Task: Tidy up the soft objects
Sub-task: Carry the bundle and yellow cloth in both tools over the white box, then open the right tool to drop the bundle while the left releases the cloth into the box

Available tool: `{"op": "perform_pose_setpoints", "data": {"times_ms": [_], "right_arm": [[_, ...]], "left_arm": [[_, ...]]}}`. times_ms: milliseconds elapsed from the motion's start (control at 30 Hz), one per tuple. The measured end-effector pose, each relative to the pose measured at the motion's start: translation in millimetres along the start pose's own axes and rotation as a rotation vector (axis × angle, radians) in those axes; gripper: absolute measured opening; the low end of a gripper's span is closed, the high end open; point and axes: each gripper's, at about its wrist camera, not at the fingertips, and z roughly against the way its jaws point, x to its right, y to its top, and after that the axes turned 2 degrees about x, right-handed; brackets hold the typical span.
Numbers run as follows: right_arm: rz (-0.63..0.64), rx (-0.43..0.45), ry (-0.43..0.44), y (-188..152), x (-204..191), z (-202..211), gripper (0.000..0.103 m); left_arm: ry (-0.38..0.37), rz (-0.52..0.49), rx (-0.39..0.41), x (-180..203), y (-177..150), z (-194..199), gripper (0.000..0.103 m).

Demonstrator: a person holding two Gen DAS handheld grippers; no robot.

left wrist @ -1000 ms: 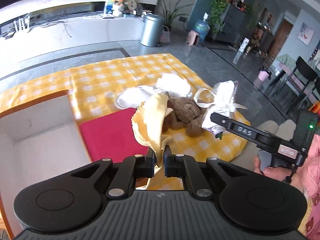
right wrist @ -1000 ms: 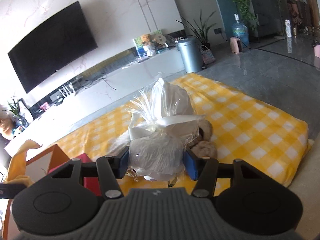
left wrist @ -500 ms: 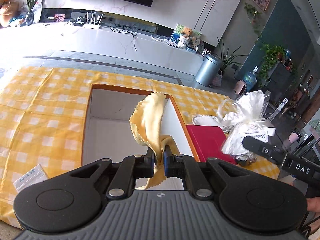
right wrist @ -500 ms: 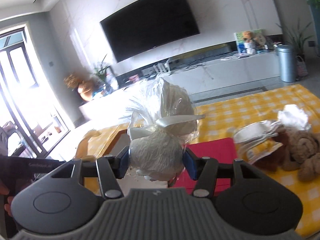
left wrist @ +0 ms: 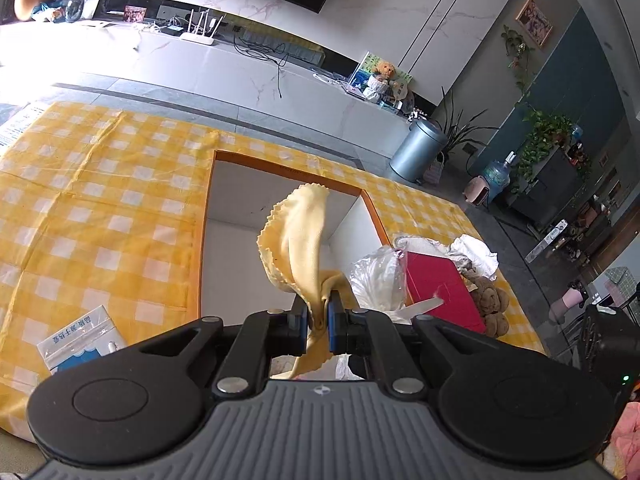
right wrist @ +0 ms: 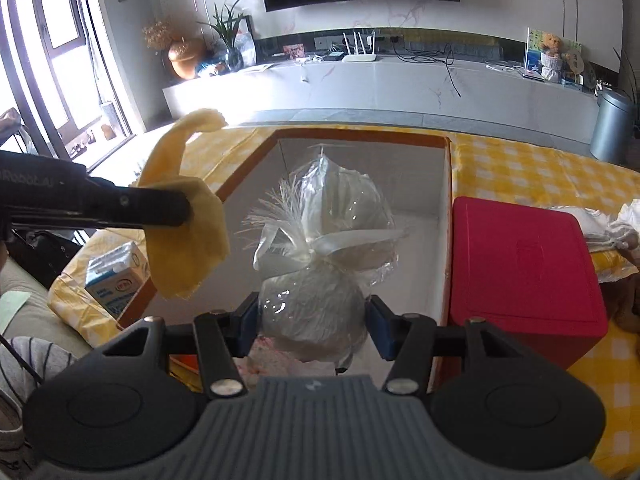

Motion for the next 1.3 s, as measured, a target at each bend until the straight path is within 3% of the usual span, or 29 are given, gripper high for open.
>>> {"op": "perform_pose_setpoints", "data": {"times_ms": [100, 267, 500, 567, 633, 800, 933, 1067, 1167, 1300], "right_arm": [[0.051, -0.04, -0.083, -5.8, -5.5, -11.3, 0.055], [0.092, -0.124, -0.096, -12.3, -8.3, -27.0, 0.055], [0.099, -0.127, -0.11, -12.4, -5.4, -21.9, 0.061], [0.08, -0.129, -0.07, -11.0, -3.2, -19.1, 0.07], [0.063, -0.131, -0.014, -10.6, -3.9, -17.8, 0.086], [0.058, -0.072, -0.017, -5.6, -2.9, -4.5, 0.095], [-0.001, -0.011, -0.014, -1.3, 10.4, 12.8, 0.096], [-0.053, 0.051, -0.068, 0.6, 29.8, 29.1, 0.096], [-0.115, 0.09, -0.11, -1.2, 47.1, 40.5, 0.096], [-0.204, 0.119, -0.152, -2.7, 70.4, 49.6, 0.096]], "left_arm": [[-0.005, -0.001, -0.008, -1.5, -2.8, -1.4, 0.009], [-0.005, -0.008, -0.006, -0.5, -4.0, -0.3, 0.009], [-0.003, -0.008, -0.008, -0.3, -3.5, -0.1, 0.009], [-0.001, -0.005, -0.01, -0.8, -3.5, -1.1, 0.009], [0.002, -0.008, -0.015, 0.0, -3.8, -2.1, 0.009], [0.007, -0.018, -0.026, 2.6, -5.0, -5.5, 0.01], [0.0, -0.032, -0.043, 5.9, -6.1, -11.2, 0.01], [-0.002, -0.046, -0.065, 9.5, -9.2, -18.8, 0.01], [-0.045, -0.044, -0.078, 12.5, -11.8, -24.3, 0.01], [-0.155, -0.039, -0.098, 23.7, -17.0, -36.7, 0.01]]}}
